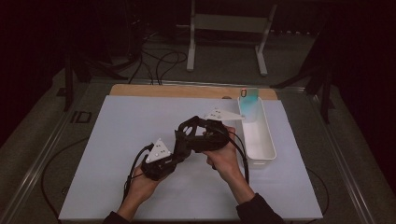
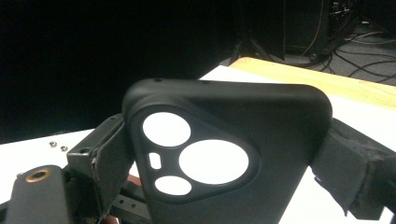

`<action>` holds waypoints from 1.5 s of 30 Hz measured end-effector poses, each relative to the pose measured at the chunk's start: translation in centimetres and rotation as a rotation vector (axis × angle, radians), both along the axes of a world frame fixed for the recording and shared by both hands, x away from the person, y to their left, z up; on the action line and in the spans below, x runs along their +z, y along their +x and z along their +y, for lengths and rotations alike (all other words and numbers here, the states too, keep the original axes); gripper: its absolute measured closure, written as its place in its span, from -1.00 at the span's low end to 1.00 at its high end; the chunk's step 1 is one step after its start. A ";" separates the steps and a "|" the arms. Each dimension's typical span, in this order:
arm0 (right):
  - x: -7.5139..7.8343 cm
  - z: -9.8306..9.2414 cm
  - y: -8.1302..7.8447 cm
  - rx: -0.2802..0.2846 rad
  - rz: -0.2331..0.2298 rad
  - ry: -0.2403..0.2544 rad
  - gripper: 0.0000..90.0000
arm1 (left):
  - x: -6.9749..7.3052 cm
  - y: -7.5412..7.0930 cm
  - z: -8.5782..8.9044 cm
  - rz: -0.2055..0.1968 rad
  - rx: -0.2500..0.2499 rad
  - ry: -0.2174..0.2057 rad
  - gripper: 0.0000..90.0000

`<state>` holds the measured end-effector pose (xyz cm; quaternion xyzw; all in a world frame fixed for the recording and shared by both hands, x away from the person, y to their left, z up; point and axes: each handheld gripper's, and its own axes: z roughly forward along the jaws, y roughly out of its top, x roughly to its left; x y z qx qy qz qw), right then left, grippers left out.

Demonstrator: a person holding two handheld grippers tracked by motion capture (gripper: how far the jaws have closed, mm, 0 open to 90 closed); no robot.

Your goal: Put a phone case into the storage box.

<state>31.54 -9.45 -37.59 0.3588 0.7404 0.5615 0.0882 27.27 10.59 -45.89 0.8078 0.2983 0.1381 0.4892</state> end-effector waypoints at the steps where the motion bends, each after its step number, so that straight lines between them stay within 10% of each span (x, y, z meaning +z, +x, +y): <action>1: 0.0 0.0 0.0 -0.001 -0.003 -0.004 -0.71 | 0.0 0.0 0.0 -0.001 0.000 0.001 0.89; 12: 0.1 0.1 -0.3 -0.019 -0.020 -0.016 -0.68 | 0.1 0.1 0.2 -0.004 0.010 0.008 0.76; 19: 0.0 0.1 -0.2 -0.026 -0.034 -0.029 -0.68 | 0.3 0.3 0.7 0.006 -0.002 -0.021 0.20; 25: -0.2 -0.2 -0.1 -0.035 -0.033 -0.031 -0.68 | 0.7 0.4 1.4 -0.001 0.112 -0.042 -0.58; 32: -0.3 -0.8 -0.1 -0.046 -0.037 -0.038 -0.68 | 1.2 0.4 2.5 -0.026 0.165 -0.055 -0.95; 45: -0.1 -1.6 0.1 -0.065 -0.056 -0.064 -0.68 | 0.6 -0.5 5.8 -0.112 0.228 -0.032 -1.00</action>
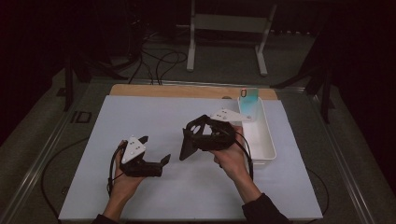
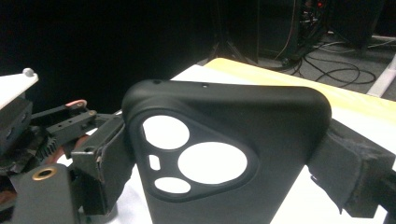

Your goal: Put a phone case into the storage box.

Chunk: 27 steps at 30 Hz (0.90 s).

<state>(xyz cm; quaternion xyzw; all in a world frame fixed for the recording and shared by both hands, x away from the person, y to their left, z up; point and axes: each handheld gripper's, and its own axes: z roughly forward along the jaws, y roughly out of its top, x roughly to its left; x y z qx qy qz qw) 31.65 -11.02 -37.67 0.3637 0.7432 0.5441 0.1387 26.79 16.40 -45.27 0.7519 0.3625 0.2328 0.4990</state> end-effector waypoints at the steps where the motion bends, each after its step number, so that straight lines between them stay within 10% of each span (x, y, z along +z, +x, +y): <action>1: 0.0 -0.1 0.0 -0.001 0.000 -0.001 -0.68 | -0.1 -0.1 0.4 0.002 0.006 0.003 -1.00; 27: 1.1 -1.8 1.6 -0.065 -0.024 -0.019 -0.69 | -3.4 -2.5 5.8 -0.020 0.110 0.053 -1.00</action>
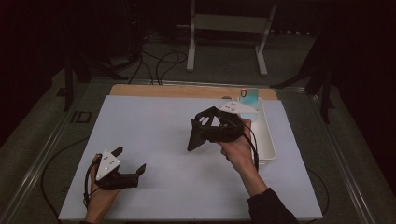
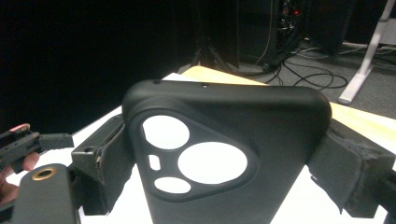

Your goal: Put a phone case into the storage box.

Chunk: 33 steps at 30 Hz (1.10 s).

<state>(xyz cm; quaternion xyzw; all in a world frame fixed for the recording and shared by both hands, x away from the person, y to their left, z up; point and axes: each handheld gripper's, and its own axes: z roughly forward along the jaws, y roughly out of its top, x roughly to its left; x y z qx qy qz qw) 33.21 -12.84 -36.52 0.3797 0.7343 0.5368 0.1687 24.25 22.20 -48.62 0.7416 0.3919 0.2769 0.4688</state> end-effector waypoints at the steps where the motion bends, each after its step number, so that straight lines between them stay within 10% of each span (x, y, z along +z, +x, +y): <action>1: 0.1 -0.1 0.0 -0.003 -0.003 -0.001 -0.69 | 0.0 0.0 0.0 -0.003 -0.002 0.002 -1.00; 33: 0.2 0.0 4.5 -0.054 0.031 -0.050 -0.68 | -0.4 0.1 0.4 -0.002 0.049 -0.035 -1.00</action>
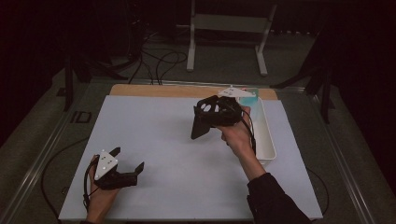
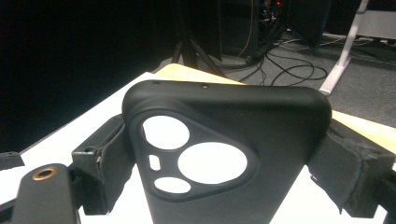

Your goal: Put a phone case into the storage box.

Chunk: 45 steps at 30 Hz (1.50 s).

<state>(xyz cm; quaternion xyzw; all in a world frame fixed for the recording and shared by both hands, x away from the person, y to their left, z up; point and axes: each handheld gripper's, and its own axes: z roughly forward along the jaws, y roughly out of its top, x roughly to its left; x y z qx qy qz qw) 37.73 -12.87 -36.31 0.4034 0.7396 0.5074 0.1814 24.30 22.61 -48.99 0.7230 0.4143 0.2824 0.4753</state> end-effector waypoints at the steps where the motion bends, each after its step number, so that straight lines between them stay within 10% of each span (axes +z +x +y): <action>1: 0.0 0.0 0.1 -0.002 -0.001 -0.001 -0.68 | 0.0 0.0 0.0 0.000 0.000 -0.001 -1.00; 45: 1.2 -2.1 3.5 -0.107 -0.037 -0.034 -0.68 | 0.0 0.0 0.0 -0.002 0.008 -0.005 -1.00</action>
